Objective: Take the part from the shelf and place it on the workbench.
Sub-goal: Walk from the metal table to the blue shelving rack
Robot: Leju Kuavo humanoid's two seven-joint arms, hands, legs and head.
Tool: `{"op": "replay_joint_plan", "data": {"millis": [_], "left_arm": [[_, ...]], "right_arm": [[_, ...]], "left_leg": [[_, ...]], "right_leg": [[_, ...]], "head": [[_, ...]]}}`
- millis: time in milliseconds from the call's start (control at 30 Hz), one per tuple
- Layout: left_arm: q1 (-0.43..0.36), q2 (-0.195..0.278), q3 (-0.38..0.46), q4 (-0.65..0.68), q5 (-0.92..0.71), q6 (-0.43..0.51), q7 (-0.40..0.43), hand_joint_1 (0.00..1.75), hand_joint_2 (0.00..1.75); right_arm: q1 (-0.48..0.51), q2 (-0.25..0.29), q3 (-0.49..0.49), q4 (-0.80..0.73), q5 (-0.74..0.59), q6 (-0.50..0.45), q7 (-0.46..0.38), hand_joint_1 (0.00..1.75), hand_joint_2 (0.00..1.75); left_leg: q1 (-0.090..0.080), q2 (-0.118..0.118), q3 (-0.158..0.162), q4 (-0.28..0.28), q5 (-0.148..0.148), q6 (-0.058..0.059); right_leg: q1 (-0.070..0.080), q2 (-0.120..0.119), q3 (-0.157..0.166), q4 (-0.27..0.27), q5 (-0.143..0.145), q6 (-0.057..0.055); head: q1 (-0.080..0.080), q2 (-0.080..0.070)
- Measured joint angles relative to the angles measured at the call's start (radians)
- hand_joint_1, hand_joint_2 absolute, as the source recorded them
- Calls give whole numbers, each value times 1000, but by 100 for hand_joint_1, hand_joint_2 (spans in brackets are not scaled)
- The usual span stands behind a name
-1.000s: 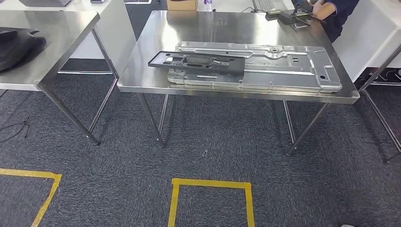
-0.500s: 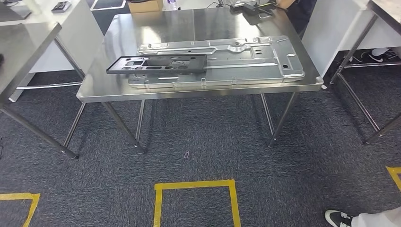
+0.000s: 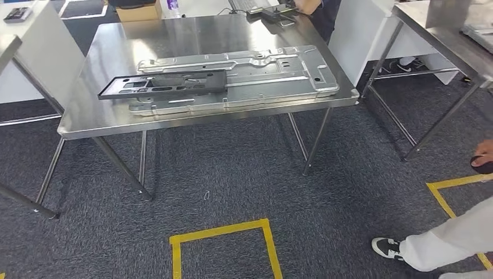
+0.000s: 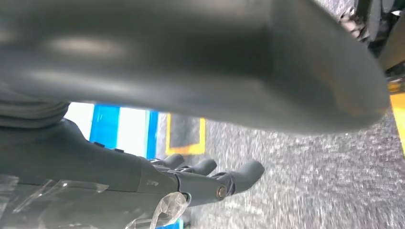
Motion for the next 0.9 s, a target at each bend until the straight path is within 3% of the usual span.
{"op": "replay_joint_plan", "data": {"millis": [33, 67, 133, 200, 267, 300, 333, 400, 467, 533, 567, 633, 700, 767, 833, 900], "left_arm": [[2, 0, 0, 0, 0, 0, 0, 0, 0], [2, -1, 0, 0, 0, 0, 0, 0, 0], [1, -2, 0, 0, -1, 0, 0, 0, 0], [-1, -3, 0, 0, -2, 0, 0, 0, 0], [-1, -4, 0, 0, -4, 0, -1, 0, 0], [-2, -4, 0, 0, -5, 1, -1, 0, 0], [-3, -5, 0, 0, -6, 2, -2, 0, 0], [-2, -5, 0, 0, -9, 4, -3, 0, 0], [6, -5, 0, 0, -11, 6, -4, 0, 0], [16, -5, -1, 0, -11, 7, -4, 0, 0], [19, -5, -1, 0, -11, 8, -4, 0, 0], [21, -5, -1, 0, -11, 9, -5, 0, 0], [21, -5, -1, 0, -11, 11, -6, 0, 0], [21, -5, -2, 0, -12, 14, -6, 0, 0], [20, -5, -2, 0, -13, 17, -7, 0, 0], [19, -4, -2, 0, -12, 21, -9, 0, 0]], "right_arm": [[0, 0, 0, 0, 0, 0, -1, 0, 0], [0, 0, 0, 0, 0, 0, -2, 0, 0], [1, -1, 0, 0, -1, 0, -3, 0, 0], [-1, -3, 0, 0, -2, 0, -3, 0, 0], [-1, -5, 0, 1, -3, -1, -3, 0, 0], [0, -5, 0, 1, -3, -1, -3, 0, 0], [1, -5, 0, 2, -4, -1, -3, 0, 0], [0, -4, 0, 3, -7, -3, -2, 0, 0], [-3, -4, 0, 4, -9, -6, -2, 0, 0], [-3, -4, 0, 4, -10, -8, 0, 0, 0], [-2, -4, 0, 4, -10, -8, 0, 0, 0], [-1, -4, 0, 4, -11, -8, 1, 0, 0], [-3, -4, 0, 4, -11, -8, 2, 0, 0], [-3, -4, 0, 4, -12, -8, 2, 0, 0], [1, -4, 1, 5, -12, -9, 1, 0, 0], [3, -4, 1, 7, -12, -10, -1, 0, 0]], "left_leg": [[-1, 14, -1, 0, 0, 0], [-2, 28, -2, 0, 0, 0], [-4, 52, -1, 0, -1, -1], [-8, 72, 1, 2, -3, -5], [-11, 90, 3, 3, -4, -13], [-11, 99, 4, 2, -4, -18], [-10, 97, 4, 4, -7, -23], [-5, 53, -11, 48, -41, -39], [9, 1, -62, 168, -110, -56], [22, -10, -109, 281, -154, -69], [28, -11, -111, 291, -148, -74], [37, -22, -59, 192, -91, -82], [45, -67, 10, 50, -39, -87], [44, -95, 35, -7, -27, -80], [38, -76, 34, -10, -20, -63], [36, -53, 32, -14, -11, -43]], "right_leg": [[0, -4, -14, 36, -10, 1], [0, -6, -9, 35, -3, 1], [2, -21, 58, -76, 53, -4], [11, -60, 133, -209, 95, -20], [18, -74, 154, -256, 106, -37], [17, -62, 152, -259, 111, -42], [14, -53, 152, -264, 116, -47], [4, -34, 150, -272, 128, -57], [-2, -11, 144, -275, 136, -61], [-4, 16, 137, -274, 142, -58], [-7, 31, 134, -274, 144, -55], [-13, 58, 131, -273, 150, -46], [-16, 82, 127, -272, 155, -34], [-17, 104, 120, -273, 161, -18], [-22, 117, 114, -277, 168, -3], [-23, 76, 93, -239, 143, 2]], "head": [[0, 0], [0, 0], [0, 0], [0, 0], [0, 0], [0, 0], [0, 0], [0, 0], [-1, 0], [-2, 0], [-2, 0], [-2, 0], [-2, 0], [-1, 0], [0, 0], [2, 0]]}}
